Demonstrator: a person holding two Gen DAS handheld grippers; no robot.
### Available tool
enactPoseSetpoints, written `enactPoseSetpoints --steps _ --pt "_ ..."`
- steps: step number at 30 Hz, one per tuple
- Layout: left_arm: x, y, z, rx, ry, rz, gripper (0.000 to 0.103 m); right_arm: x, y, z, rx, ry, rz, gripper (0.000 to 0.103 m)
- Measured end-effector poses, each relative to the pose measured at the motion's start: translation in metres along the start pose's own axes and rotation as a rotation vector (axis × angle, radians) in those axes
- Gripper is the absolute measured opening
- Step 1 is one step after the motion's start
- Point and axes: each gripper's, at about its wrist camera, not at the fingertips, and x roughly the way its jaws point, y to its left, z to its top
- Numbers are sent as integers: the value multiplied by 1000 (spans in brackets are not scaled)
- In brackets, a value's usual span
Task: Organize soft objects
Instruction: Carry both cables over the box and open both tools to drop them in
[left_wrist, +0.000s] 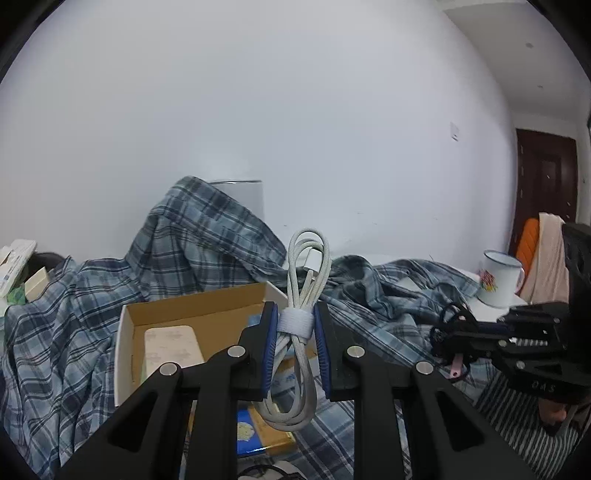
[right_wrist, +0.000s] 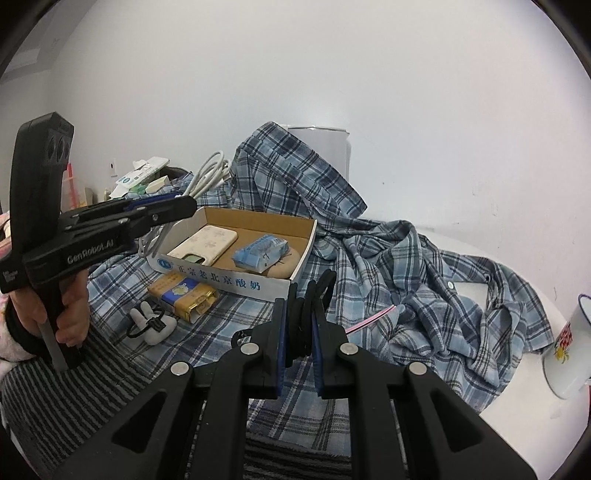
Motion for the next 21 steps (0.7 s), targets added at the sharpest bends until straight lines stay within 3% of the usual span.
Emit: enactPoseSetpoints --steps 4,11,15,21 --pt "-3 15 5 -35 -43 79 21 6 5 4 -15 17 -31 11" --pt "3 49 9 -90 -40 217 21 32 15 12 -44 55 -20 11" --pt "2 70 13 -131 -51 246 21 40 17 25 -51 30 -21 11" --pt "6 78 14 -134 -37 228 21 66 26 65 26 -44 -26 11"
